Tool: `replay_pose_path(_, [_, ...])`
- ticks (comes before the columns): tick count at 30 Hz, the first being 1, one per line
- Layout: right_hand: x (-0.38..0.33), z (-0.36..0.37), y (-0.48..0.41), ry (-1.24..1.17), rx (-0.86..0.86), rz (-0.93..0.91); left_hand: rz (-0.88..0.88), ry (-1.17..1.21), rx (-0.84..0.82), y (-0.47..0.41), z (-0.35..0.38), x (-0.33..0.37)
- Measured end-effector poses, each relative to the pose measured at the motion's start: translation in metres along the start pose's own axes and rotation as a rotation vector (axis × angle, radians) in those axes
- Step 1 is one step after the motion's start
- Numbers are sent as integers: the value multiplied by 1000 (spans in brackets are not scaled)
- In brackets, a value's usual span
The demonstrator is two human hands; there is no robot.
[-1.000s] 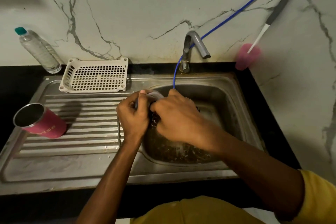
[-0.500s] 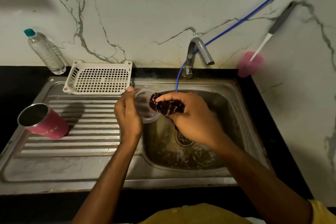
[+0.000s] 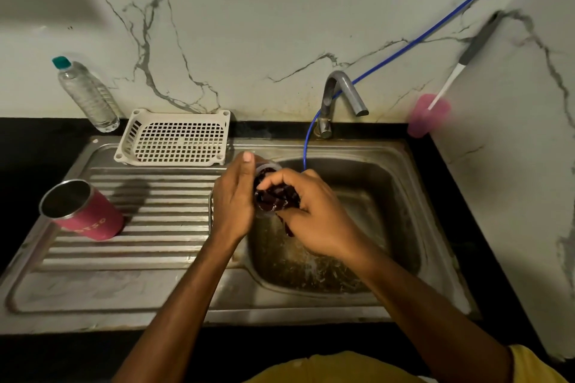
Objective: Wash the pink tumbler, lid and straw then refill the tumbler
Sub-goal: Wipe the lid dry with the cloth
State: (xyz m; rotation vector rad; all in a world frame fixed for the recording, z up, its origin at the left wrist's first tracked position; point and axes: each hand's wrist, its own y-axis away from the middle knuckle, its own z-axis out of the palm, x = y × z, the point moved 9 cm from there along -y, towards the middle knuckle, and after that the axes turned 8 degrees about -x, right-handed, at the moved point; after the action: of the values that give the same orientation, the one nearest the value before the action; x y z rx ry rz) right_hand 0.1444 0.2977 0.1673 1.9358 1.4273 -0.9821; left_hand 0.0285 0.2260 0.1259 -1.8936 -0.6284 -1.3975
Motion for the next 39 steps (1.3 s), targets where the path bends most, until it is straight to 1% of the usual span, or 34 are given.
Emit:
replay_pose_path(2, [-6, 1, -2, 24, -44, -53, 69, -57, -6, -2, -4, 11])
replay_pose_path(7, [-30, 0, -7, 255, -141, -241, 175, -85, -65, -15, -11, 29])
replay_pose_path(9, [-35, 0, -7, 378, -216, -314, 168, -112, -109, -19, -9, 27])
replay_pose_path(11, [-36, 3, -6, 554, -278, -390, 118, -141, -146, -20, -3, 18])
replay_pose_path(13, [-37, 7, -3, 738, -334, -443, 70, -163, -133, -16, 3, 10])
replay_pose_path(15, [-39, 4, 0, 873, -370, -507, 66, -196, -74, -7, 9, 9])
replay_pose_path(17, [-45, -8, 3, 949, -346, -585, 82, -222, -3, -1, 12, 14])
replay_pose_path(20, [-46, -19, 7, 1125, -238, -665, 26, -166, 55, -2, 6, 15])
replay_pose_path(22, [-39, -18, 10, 1239, -176, -670, 0, -155, 62, -6, 0, 18])
replay_pose_path(25, [-30, -13, 12, 1238, -119, -631, 49, -260, 31, -6, 0, 27])
replay_pose_path(28, [-23, 0, 12, 1291, -80, -485, 79, -362, 40, -4, -1, 29])
replay_pose_path(31, [-23, 9, 12, 1288, -69, -335, 131, -382, 84, -3, -4, 36])
replay_pose_path(33, [-29, 9, 8, 1242, -91, -273, 167, -374, 106, -4, -6, 40])
replay_pose_path(36, [-32, 11, 2, 1109, -196, -229, 202, -321, 134, -5, -11, 41])
replay_pose_path(39, [-38, 4, -1, 1019, -235, -221, 225, -273, 147, -3, -9, 37])
